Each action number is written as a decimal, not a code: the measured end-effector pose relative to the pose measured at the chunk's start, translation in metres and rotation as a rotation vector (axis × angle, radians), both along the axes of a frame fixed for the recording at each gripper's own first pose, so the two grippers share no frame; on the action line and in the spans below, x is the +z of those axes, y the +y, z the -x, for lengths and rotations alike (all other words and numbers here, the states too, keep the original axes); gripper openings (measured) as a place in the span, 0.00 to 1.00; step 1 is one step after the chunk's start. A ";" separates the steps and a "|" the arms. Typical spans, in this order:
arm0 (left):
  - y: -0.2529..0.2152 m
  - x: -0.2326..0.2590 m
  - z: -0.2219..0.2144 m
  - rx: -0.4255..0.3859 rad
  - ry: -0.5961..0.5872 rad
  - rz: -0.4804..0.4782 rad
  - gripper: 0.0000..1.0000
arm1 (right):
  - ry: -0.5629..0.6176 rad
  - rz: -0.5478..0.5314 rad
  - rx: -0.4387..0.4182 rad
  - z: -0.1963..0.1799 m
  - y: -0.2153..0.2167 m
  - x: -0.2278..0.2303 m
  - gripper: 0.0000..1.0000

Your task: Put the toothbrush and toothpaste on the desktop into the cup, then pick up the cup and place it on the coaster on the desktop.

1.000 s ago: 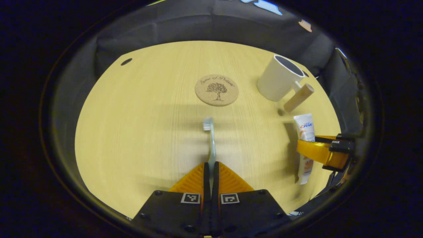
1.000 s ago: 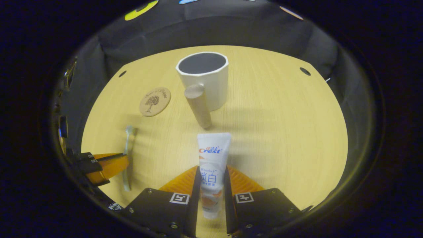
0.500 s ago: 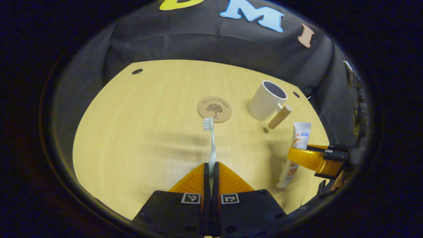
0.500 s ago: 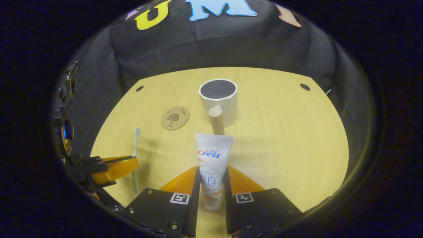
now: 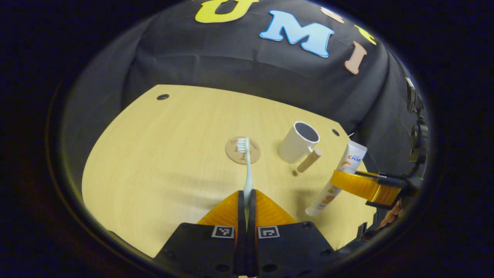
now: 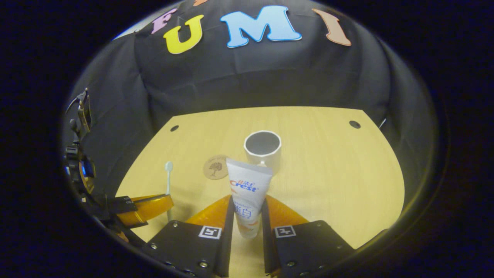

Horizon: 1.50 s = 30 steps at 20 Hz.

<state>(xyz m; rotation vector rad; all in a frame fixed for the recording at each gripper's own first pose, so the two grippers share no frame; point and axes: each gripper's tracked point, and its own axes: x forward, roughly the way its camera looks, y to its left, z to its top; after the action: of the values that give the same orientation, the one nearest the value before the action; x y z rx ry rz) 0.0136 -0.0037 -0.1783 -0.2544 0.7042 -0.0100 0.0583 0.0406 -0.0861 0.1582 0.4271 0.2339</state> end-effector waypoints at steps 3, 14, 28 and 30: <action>-0.002 0.018 -0.012 0.008 -0.049 0.016 0.08 | -0.108 -0.004 -0.016 -0.015 -0.004 0.035 0.35; 0.000 0.056 -0.031 0.026 -0.170 0.009 0.08 | -0.385 -0.055 -0.107 -0.091 -0.019 0.112 0.35; -0.004 0.077 -0.033 -0.016 -0.218 -0.042 0.08 | -0.187 0.086 -0.097 -0.161 -0.011 0.026 0.34; -0.004 0.077 -0.033 -0.015 -0.212 -0.040 0.08 | -0.160 0.120 -0.091 -0.161 -0.010 0.015 0.35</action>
<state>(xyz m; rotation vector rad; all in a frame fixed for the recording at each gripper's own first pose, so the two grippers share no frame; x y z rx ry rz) 0.0470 -0.0074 -0.1016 -0.2063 0.4953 -0.0371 0.2198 0.0305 -0.0710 0.0401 0.2730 0.1298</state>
